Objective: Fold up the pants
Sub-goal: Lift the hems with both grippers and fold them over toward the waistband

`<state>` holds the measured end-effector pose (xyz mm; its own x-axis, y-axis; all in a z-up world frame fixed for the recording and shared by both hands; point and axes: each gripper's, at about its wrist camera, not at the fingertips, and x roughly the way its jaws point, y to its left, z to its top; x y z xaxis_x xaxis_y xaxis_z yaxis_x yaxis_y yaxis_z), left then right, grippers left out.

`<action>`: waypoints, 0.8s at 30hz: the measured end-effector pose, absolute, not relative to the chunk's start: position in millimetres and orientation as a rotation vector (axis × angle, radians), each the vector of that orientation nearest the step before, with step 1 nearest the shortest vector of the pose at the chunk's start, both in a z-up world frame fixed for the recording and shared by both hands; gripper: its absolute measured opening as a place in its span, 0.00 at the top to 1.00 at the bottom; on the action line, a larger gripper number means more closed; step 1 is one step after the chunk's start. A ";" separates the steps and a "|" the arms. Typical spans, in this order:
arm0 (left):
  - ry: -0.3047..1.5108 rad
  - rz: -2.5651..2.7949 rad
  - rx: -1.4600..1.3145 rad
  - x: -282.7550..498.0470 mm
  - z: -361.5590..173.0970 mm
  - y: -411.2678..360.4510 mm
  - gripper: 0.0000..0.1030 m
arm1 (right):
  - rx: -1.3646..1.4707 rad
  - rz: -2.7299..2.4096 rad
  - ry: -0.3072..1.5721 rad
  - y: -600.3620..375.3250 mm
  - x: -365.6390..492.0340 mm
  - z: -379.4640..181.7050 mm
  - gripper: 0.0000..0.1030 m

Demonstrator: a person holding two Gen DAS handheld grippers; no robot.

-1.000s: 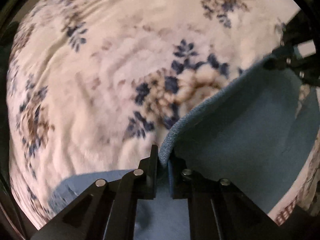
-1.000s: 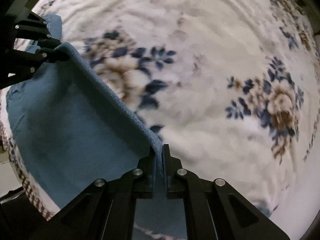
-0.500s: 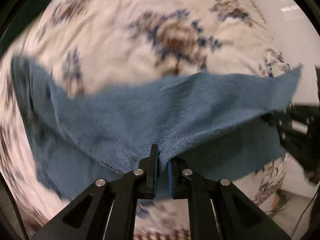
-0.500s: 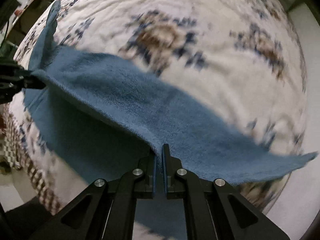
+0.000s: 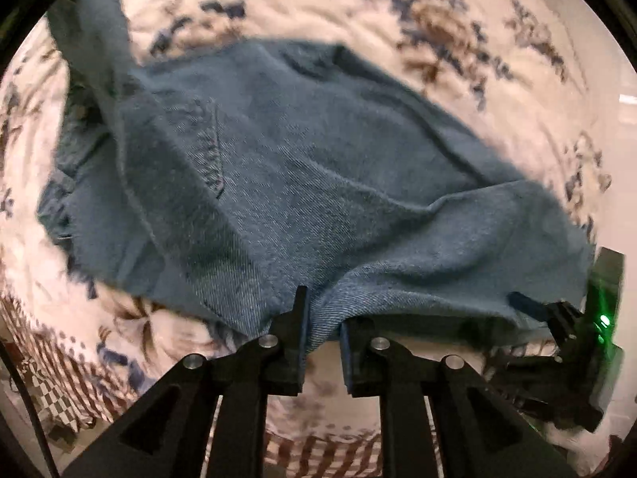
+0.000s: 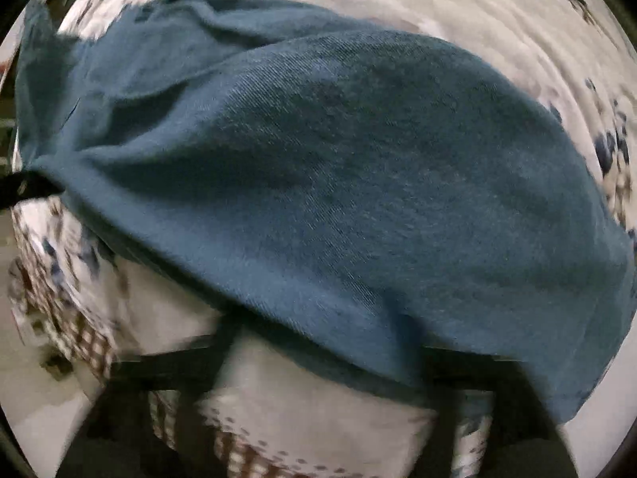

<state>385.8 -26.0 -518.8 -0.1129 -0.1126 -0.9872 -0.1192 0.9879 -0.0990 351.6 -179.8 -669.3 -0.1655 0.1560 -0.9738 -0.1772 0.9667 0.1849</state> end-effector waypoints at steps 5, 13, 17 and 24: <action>1.604 -0.001 -0.256 375.8 -481.0 -17.3 0.88 | 0.072 0.250 1.699 -182.3 354.1 -656.9 0.02; 1.596 -0.028 -0.244 368.5 -503.2 4.2 0.73 | 0.099 0.172 1.728 -184.5 351.4 -653.0 0.02; 1.658 -0.026 -0.280 368.8 -553.1 12.0 0.67 | 0.056 0.123 1.774 -190.3 342.3 -672.8 0.02; 1.635 0.011 -0.488 360.1 -584.0 35.3 0.56 | 0.002 0.101 1.807 -180.5 331.8 -687.0 0.02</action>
<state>360.1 35.3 -584.0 -0.0419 -0.3047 -0.9515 -0.3177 0.9070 -0.2764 331.8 -180.5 -687.0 -0.2372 0.0557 -0.9699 -0.0528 0.9961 0.0701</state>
